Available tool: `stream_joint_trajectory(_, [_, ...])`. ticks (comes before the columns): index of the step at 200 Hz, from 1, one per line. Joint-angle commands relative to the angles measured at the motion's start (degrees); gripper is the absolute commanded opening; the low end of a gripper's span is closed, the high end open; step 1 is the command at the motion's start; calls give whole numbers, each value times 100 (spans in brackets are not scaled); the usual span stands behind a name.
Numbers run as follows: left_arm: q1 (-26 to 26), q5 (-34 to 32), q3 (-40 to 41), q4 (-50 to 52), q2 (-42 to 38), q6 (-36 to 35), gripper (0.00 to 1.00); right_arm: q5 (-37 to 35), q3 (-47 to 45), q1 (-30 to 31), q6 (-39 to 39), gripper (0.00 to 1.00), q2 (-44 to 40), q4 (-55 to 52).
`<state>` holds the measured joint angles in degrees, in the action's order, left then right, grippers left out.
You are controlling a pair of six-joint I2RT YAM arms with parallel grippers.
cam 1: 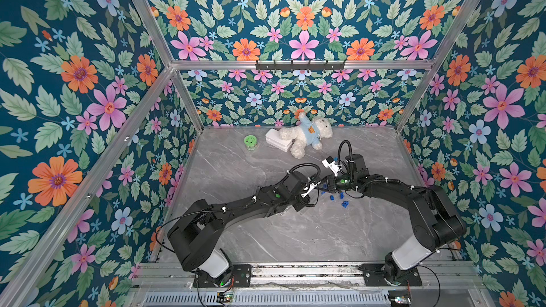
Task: Remove stoppers from test tubes
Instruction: Open the stopper on the test tube.
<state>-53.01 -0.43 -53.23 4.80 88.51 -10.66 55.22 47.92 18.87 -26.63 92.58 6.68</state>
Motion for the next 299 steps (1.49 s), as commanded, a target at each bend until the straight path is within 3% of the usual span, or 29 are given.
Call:
stream_joint_trajectory(1, [19,-236,-20,406,56,-8,0,-323,-63,-83,188,2,-171,-33])
stream_joint_trajectory(73, [2,-333,-19,604,102,-9,0,-328,-358,-448,-162,1,-413,403])
stream_joint_trajectory(252, [-113,-794,-196,1181,529,-152,0,-633,-319,-604,-16,1,-513,63])
stream_joint_trajectory(299, [-120,-530,-274,1046,529,65,0,-1656,-110,-621,468,1,-536,-923])
